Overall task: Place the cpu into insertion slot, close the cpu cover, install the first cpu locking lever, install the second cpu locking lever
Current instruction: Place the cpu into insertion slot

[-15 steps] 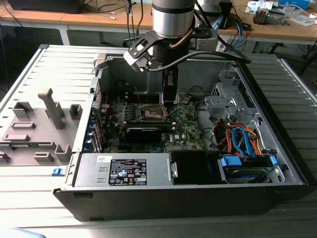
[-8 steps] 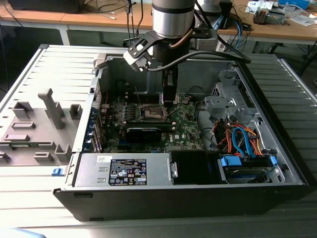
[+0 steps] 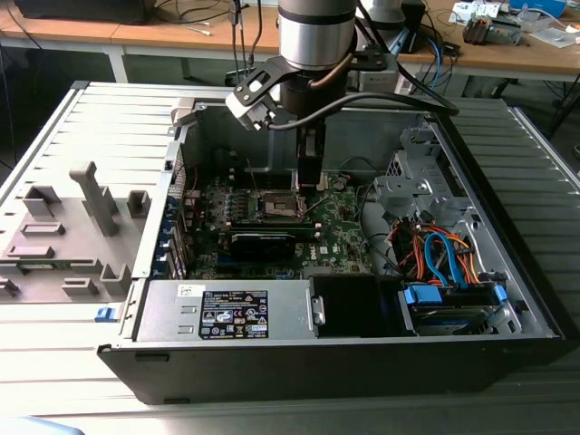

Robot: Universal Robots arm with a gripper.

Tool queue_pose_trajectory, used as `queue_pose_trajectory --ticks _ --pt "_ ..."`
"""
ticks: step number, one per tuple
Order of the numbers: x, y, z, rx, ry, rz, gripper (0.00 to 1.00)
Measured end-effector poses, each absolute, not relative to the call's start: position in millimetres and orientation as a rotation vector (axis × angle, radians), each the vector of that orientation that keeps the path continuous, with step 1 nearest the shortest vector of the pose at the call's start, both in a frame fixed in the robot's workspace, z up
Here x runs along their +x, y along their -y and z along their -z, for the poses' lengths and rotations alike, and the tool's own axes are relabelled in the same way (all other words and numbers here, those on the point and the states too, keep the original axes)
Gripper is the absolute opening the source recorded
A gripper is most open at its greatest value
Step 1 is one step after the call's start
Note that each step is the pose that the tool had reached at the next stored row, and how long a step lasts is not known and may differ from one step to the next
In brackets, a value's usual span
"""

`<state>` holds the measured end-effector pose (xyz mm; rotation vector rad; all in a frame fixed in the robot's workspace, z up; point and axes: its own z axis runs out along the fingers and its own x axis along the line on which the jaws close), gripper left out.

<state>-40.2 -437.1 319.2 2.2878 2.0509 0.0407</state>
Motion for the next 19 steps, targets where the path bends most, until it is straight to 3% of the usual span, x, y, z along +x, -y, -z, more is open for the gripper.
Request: queue_pose_trajectory --ticks 19 --pt "-40.2 437.1 -319.0 2.321 -2.011 -0.037 0.55"
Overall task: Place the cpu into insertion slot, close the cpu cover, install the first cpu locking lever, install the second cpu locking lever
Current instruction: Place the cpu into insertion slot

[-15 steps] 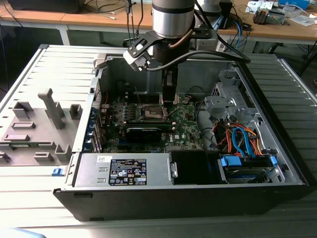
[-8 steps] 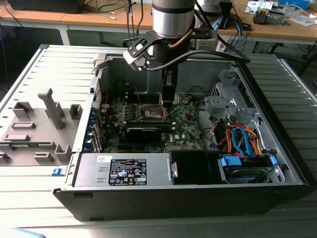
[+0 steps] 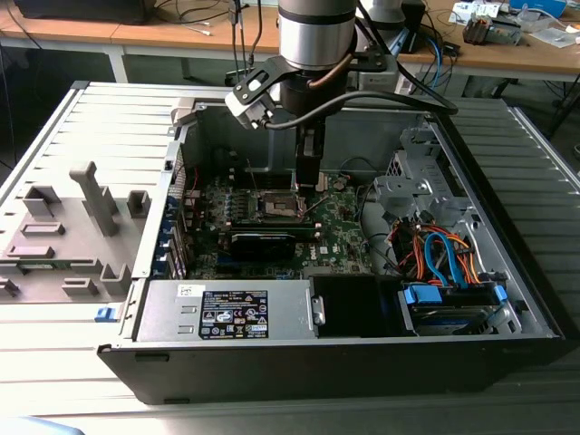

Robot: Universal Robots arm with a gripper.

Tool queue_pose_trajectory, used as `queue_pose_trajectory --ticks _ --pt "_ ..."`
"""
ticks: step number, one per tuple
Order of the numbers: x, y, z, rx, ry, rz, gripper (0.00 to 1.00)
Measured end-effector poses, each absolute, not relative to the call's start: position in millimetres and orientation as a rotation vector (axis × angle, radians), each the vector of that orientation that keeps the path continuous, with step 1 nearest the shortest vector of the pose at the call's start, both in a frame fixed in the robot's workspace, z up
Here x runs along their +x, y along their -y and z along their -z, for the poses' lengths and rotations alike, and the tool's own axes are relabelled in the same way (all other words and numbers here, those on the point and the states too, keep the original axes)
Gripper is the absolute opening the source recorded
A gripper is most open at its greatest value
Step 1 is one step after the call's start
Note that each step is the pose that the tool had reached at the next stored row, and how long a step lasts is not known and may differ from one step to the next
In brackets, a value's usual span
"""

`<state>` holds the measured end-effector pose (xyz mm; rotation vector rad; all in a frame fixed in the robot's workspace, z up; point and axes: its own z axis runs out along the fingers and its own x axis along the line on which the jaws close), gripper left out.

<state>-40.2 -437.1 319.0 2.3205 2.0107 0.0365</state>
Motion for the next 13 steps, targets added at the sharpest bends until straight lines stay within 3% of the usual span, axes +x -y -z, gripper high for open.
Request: queue_pose_trajectory --ticks 13 --pt "-40.2 437.1 -318.9 2.342 -1.984 -0.034 0.55"
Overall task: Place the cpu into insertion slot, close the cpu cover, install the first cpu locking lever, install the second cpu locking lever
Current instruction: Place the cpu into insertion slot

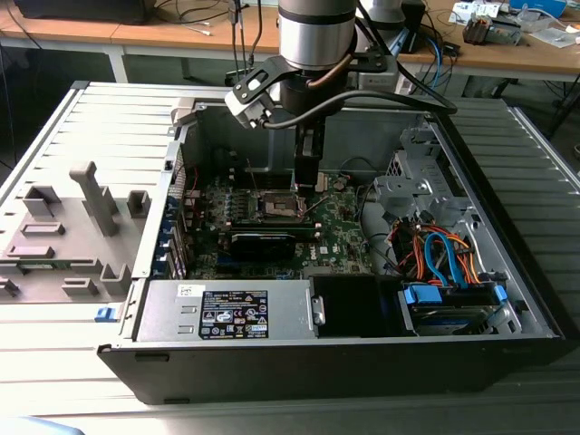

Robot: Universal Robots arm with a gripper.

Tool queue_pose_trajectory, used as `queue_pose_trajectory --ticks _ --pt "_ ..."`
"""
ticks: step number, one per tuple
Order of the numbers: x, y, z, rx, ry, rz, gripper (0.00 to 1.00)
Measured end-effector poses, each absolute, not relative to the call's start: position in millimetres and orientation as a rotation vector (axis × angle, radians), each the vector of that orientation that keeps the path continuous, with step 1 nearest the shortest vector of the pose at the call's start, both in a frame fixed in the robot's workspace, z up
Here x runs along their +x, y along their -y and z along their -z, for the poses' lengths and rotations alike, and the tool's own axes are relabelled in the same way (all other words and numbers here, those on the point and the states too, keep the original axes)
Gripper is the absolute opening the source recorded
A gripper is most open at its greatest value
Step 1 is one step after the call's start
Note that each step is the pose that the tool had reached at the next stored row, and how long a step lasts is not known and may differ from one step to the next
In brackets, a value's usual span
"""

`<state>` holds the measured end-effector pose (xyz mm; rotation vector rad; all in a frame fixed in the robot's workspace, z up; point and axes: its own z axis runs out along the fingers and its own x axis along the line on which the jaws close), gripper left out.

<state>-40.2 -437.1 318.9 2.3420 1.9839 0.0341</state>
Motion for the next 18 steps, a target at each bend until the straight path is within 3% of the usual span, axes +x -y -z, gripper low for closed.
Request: queue_pose_trajectory --ticks 18 --pt "-40.2 437.1 -318.4 2.407 -1.899 -0.027 0.55"
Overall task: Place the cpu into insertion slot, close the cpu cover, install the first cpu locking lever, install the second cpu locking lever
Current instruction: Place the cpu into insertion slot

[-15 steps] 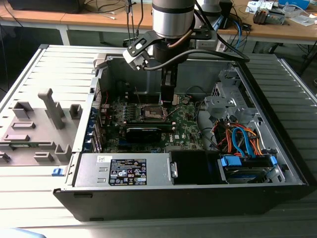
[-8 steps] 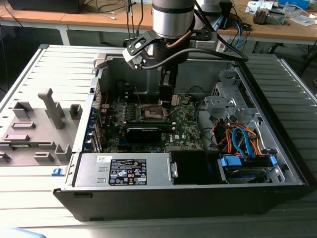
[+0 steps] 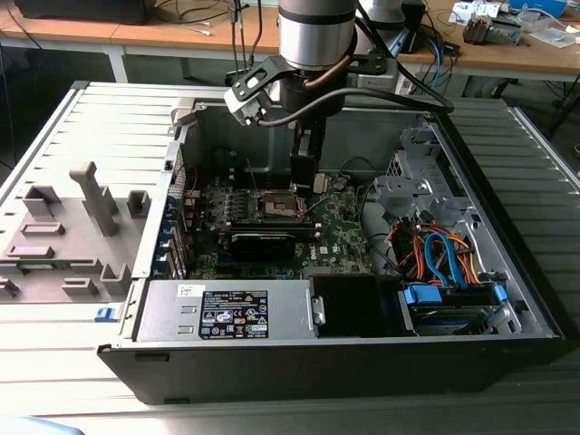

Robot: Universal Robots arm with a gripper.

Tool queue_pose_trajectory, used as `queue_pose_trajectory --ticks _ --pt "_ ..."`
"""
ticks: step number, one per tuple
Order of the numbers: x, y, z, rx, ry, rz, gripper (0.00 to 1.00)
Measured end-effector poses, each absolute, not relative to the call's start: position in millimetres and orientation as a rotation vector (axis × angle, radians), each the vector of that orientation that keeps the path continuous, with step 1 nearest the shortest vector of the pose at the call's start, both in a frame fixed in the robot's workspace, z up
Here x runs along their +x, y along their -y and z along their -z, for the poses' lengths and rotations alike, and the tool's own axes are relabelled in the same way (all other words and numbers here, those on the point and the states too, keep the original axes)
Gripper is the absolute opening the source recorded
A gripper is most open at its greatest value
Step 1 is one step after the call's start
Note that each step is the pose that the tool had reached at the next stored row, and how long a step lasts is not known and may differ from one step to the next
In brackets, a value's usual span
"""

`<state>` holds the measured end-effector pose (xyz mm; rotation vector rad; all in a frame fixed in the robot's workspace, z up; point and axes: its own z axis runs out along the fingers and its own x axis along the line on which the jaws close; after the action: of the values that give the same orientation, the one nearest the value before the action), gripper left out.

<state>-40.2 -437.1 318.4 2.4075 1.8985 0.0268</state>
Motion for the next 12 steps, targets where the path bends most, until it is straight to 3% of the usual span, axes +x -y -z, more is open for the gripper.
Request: queue_pose_trajectory --ticks 12 --pt "-40.2 437.1 -318.3 2.425 -1.876 -0.025 0.55"
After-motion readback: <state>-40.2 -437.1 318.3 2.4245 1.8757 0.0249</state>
